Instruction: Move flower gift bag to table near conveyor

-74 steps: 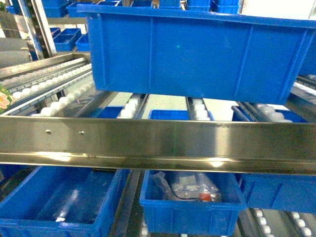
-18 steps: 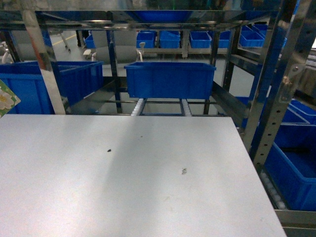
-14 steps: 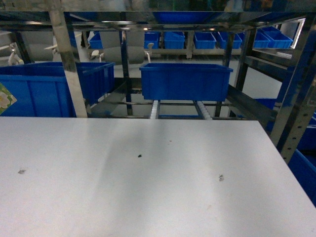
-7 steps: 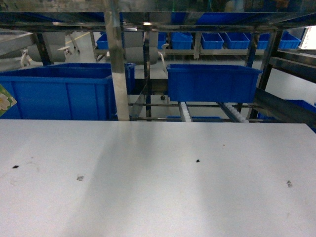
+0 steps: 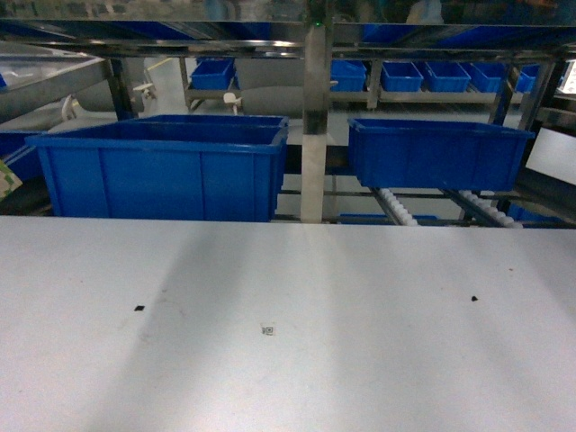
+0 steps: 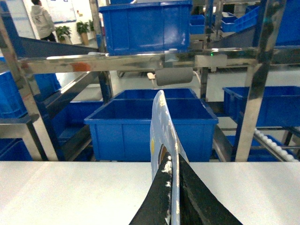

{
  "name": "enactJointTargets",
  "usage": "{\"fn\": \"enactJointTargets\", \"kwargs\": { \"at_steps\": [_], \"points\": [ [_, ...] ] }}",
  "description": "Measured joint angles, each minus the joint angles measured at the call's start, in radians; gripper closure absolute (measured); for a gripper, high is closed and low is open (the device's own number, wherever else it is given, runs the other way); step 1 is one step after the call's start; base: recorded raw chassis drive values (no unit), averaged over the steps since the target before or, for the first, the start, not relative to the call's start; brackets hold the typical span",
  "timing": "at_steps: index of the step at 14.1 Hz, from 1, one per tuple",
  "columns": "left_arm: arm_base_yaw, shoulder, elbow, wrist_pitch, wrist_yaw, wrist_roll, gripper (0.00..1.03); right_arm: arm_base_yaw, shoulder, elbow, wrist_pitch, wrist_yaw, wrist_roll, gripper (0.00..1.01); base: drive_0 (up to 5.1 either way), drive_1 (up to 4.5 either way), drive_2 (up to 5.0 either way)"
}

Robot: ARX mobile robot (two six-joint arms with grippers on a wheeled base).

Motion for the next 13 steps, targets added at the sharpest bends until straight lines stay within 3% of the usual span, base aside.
{"fn": "enactJointTargets", "kwargs": {
  "at_steps": [11, 12, 13],
  "points": [
    [0.000, 0.003, -0.002, 0.002, 0.004, 0.000, 1.01, 0.000, 0.004, -0.005, -0.002, 0.004, 0.000, 0.99, -0.1, 0.75, -0.9],
    [0.000, 0.004, -0.002, 0.002, 0.004, 0.000, 1.01, 0.000, 0.006, -0.005, -0.001, -0.005, 0.002, 0.99, 0.0, 0.00, 0.0],
    [0.000, 0.004, -0.002, 0.000, 0.004, 0.000, 1.01, 0.008, 0.063, -0.021, 0.089, -0.039, 0.003, 0.99, 0.0, 0.00, 0.0]
  ]
}}
